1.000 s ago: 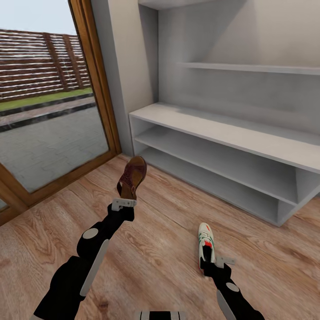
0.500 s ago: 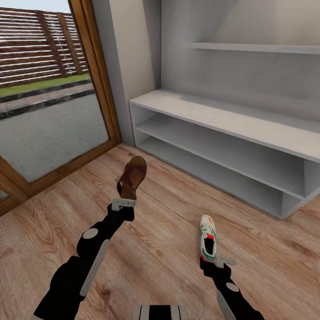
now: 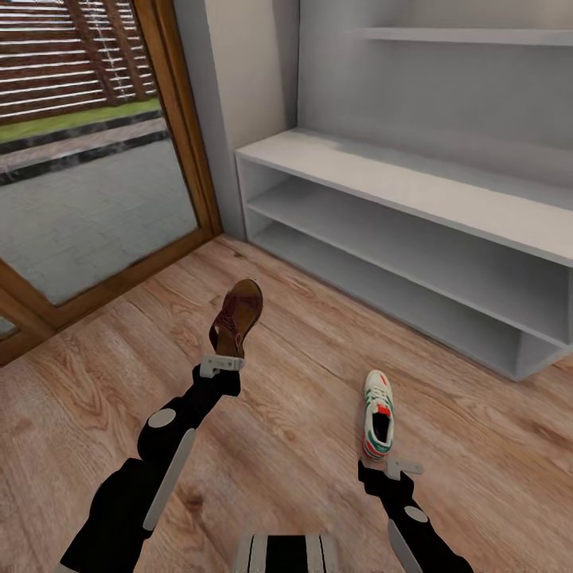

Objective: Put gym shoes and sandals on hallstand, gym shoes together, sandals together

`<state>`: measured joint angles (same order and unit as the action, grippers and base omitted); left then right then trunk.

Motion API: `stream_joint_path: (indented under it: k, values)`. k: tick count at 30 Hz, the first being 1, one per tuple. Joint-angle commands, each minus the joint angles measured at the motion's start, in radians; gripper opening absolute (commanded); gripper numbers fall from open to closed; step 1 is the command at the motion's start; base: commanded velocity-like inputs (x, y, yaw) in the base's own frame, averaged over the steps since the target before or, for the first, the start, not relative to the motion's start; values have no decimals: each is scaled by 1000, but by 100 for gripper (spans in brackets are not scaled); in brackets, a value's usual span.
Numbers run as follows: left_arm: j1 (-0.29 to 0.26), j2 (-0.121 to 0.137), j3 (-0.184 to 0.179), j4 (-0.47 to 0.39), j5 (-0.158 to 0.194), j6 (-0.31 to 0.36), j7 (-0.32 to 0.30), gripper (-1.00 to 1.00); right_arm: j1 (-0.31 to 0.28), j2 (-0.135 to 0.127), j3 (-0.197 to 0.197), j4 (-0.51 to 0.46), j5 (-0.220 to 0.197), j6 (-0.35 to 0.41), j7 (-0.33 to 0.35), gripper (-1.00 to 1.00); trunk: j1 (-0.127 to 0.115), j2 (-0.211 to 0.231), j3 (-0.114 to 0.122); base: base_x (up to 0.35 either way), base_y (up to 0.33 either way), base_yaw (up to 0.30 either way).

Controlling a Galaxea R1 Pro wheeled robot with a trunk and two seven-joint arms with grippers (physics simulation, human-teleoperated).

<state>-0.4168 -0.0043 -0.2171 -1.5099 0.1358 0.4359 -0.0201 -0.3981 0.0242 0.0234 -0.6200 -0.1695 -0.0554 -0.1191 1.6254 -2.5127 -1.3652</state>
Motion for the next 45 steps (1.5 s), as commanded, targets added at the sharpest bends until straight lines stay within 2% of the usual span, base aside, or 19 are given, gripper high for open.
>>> stream_joint_path:
  k: [1, 17, 24, 34, 45]
  values:
    - [0, 0, 1, -1, 7, 6, -2, -100, 0, 0, 3, 0, -10, -4, -4, 100, 0, -1, -6, 0, 0, 75]
    - [0, 0, 1, -1, 7, 5, -3, -100, 0, -1, 3, 0, -10, -4, -4, 100, 7, -4, -94, 0, 0, 21]
    - [0, 0, 1, -1, 7, 4, -3, -100, -1, 0, 3, 0, -10, -4, -4, 100, 7, -4, -104, 0, 0, -124]
    - [0, 0, 1, -1, 7, 6, -1, -100, -1, 1, 3, 0, -10, -5, -4, 100, 7, -4, -105, 247, 0, -12]
    - [0, 0, 0, -1, 7, 5, -1, -100, -1, 2, 3, -1, -10, -6, -4, 100, 7, -4, -108, 40, 0, -49]
